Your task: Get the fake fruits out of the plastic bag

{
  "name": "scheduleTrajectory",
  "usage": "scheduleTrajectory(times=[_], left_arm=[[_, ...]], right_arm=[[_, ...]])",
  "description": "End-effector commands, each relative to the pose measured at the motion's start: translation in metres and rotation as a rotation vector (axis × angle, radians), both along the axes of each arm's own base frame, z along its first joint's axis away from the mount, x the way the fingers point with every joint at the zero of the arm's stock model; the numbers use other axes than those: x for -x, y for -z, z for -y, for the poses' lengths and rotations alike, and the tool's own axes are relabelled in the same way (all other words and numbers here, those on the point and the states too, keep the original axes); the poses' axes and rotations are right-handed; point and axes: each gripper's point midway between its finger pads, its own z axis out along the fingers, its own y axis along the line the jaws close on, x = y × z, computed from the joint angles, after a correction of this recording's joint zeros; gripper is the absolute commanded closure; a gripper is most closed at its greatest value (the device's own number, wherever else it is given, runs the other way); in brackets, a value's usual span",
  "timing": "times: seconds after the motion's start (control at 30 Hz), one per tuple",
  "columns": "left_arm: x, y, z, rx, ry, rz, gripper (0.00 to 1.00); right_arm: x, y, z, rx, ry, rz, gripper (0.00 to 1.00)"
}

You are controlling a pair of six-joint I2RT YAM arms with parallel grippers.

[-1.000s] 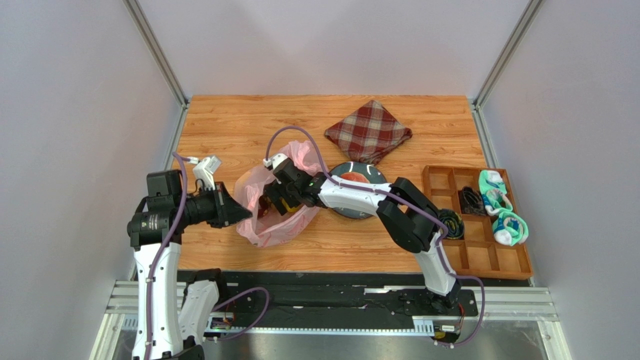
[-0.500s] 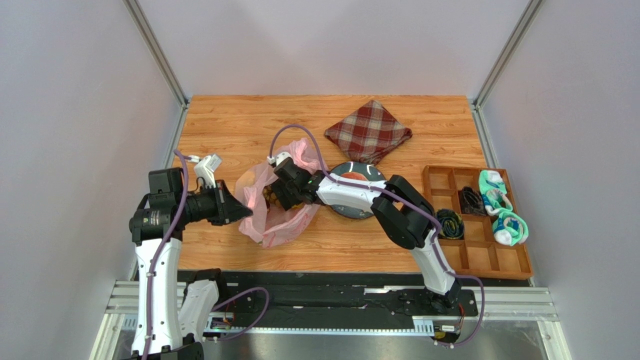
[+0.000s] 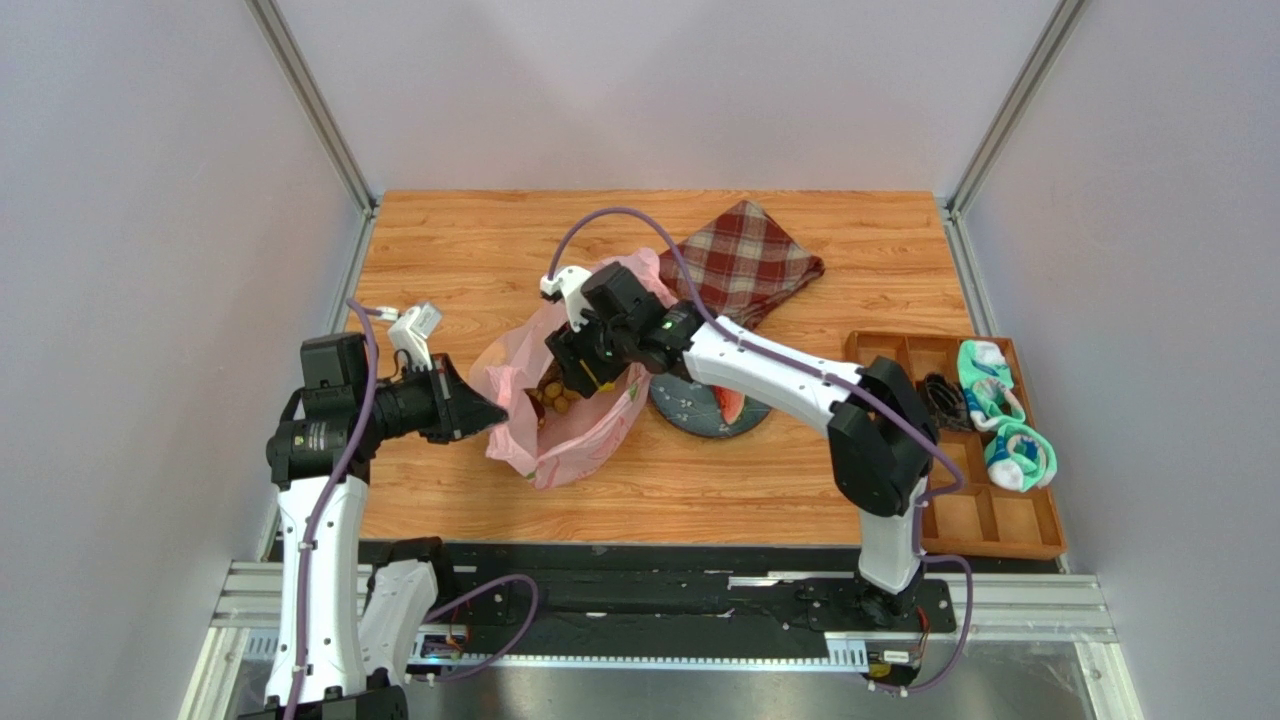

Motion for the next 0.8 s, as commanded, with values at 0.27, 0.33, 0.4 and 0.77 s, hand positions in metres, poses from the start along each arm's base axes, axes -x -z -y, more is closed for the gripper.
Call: scheduleTrajectory(times=[0.27, 0.33, 0.4, 0.77], left_arm=[[-0.014, -0.017, -0.003, -0.017, -0.016, 0.108, 1.00], [-0.014, -0.013, -0.004, -0.022, -0.021, 0.100, 1.00], [-0.013, -0.011, -0.005, -0.023, -0.027, 0.097, 1.00], [-0.014, -0.012, -0.002, 0.014, -0.029, 0.081, 1.00]], right_arm=[[0.078, -0.142, -0.017, -0.327, -0.589, 0.144, 0.88], [0.073, -0.169, -0.009, -0.341, -0.578, 0.225, 0.88], [0.055, -0.187, -0.001, -0.386, -0.485, 0.288, 0.89], [-0.062, -0.300, 0.142, -0.507, 0.131, 0.647, 0.90]])
